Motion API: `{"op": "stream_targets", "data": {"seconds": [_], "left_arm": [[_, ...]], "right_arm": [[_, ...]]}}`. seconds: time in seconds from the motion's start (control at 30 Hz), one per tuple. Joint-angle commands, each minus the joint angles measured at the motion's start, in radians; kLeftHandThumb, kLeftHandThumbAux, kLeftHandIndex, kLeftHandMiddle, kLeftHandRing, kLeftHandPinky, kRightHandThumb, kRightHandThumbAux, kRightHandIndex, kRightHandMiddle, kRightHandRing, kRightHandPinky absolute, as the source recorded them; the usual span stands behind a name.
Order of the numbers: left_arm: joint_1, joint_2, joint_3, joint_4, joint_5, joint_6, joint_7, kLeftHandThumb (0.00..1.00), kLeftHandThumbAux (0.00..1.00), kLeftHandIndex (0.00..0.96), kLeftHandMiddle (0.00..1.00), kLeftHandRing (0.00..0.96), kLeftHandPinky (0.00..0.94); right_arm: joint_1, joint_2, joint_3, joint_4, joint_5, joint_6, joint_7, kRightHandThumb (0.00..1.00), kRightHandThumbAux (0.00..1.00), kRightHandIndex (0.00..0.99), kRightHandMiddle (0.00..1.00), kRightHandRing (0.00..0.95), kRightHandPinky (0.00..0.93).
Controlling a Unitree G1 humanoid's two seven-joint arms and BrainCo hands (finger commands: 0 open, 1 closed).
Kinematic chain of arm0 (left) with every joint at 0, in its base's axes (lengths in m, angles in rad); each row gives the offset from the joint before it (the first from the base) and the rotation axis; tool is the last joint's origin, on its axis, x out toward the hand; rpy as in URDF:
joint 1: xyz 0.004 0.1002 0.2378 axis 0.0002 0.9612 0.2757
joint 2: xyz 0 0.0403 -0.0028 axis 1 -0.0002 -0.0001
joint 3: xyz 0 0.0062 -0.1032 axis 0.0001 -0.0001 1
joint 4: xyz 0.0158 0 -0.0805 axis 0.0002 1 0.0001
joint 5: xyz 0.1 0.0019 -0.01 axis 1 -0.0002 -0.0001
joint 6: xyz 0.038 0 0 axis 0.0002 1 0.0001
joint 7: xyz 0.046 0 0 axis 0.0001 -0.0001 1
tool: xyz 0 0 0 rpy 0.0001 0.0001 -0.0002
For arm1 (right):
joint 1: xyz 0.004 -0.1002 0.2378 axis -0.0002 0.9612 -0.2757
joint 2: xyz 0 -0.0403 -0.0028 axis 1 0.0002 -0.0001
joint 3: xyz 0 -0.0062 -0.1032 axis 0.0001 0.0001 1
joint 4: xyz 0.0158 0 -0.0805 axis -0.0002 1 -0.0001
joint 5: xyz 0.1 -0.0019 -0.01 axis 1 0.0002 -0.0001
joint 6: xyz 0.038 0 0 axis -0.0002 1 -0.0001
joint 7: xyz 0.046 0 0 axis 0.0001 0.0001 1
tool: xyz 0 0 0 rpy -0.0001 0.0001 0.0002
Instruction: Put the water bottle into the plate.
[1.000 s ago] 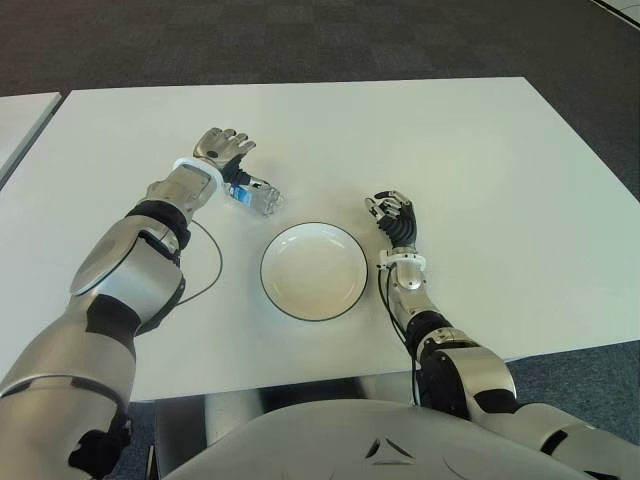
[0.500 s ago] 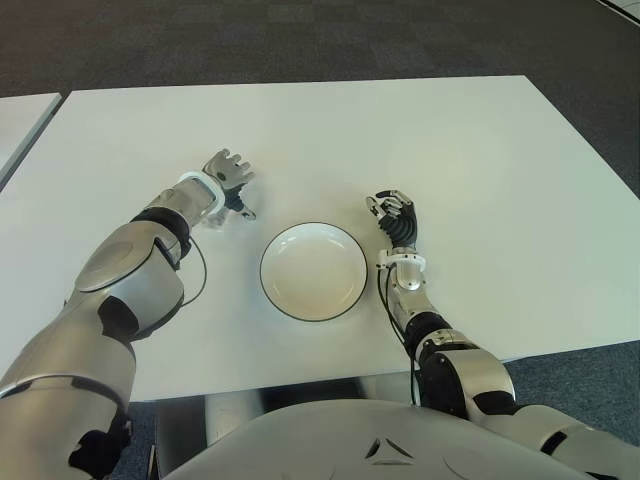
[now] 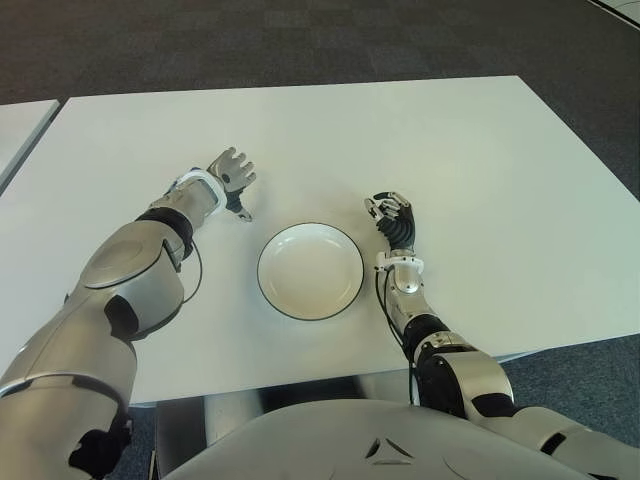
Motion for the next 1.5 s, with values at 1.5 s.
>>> {"op": "stream_targets", "data": {"seconds": [1.5], "left_arm": [[-0.007,0.12,0.652,0.016,-0.524,0.295,0.104,0.262,0.393,0.0,0.0,0.0,0.0]], "right_arm": [[0.016,-0.005,-0.038,0.021,0.026,0.044,0.052,0.707,0.727,0.437,0.778,0.783,0.789]]}}
